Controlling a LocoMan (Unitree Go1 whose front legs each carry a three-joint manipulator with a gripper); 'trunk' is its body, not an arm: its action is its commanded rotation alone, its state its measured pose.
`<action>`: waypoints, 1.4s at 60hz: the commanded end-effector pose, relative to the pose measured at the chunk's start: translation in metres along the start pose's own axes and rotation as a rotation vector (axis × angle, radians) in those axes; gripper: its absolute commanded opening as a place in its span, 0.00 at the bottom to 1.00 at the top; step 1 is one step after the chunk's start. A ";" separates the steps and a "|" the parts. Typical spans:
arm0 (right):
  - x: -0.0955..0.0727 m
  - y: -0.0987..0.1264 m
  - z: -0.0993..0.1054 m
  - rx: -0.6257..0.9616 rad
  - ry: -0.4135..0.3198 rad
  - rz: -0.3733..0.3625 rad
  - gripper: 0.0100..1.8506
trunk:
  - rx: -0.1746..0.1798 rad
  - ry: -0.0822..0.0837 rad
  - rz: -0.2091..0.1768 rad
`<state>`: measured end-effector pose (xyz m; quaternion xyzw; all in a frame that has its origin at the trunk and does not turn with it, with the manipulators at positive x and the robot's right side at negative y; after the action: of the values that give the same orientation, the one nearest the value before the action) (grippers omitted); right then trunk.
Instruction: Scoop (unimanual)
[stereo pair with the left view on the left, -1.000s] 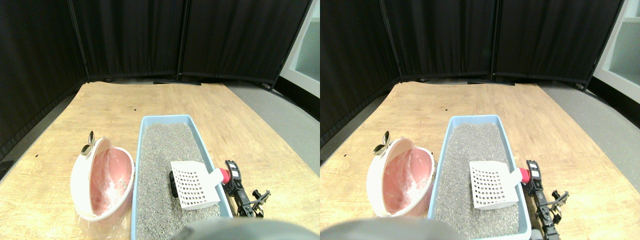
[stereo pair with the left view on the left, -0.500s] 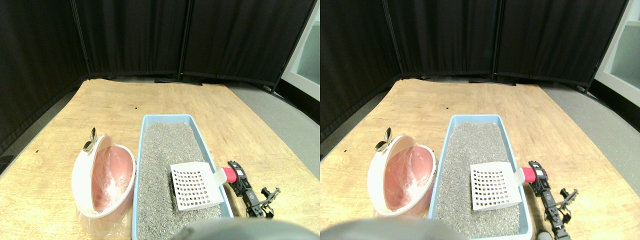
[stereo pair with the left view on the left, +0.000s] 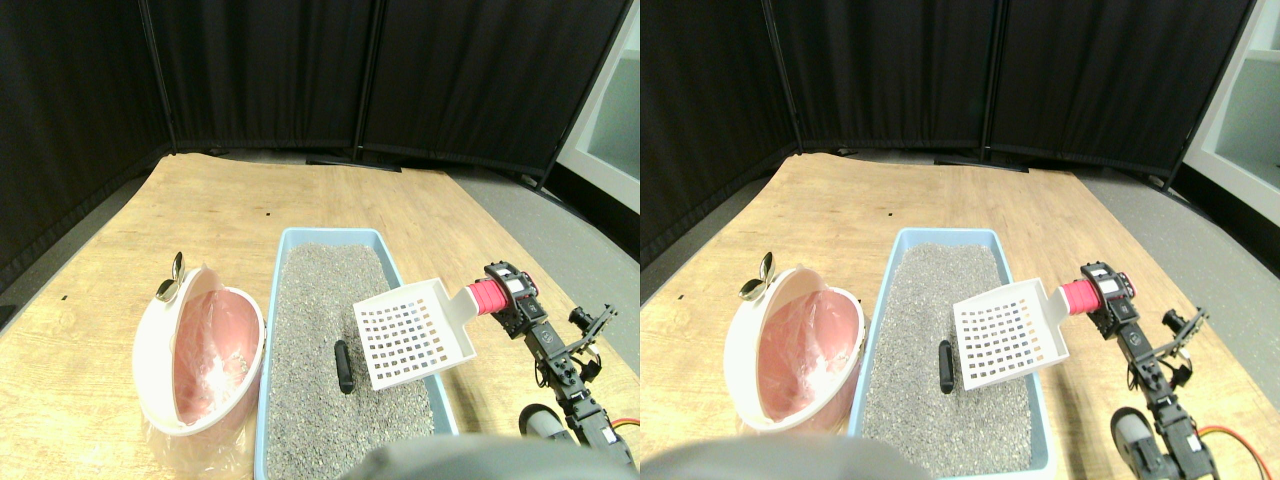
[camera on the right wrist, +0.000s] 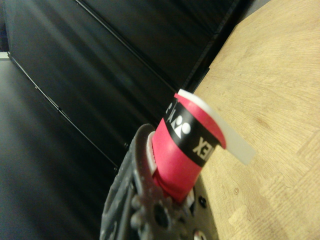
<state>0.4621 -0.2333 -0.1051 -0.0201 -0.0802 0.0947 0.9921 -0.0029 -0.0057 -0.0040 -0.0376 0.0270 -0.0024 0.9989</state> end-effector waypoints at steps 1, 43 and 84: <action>0.004 0.000 0.010 -0.027 -0.063 0.033 0.03 | -0.036 0.015 0.021; 0.043 0.000 0.007 -0.278 0.021 0.109 0.03 | -0.138 0.009 0.122; 0.052 0.040 0.034 -0.565 -0.002 0.251 0.03 | -0.187 0.018 0.158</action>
<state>0.5005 -0.1888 -0.0739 -0.3127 -0.0757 0.1842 0.9287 -0.0042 -0.0042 -0.0041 -0.1176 0.0300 0.0701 0.9901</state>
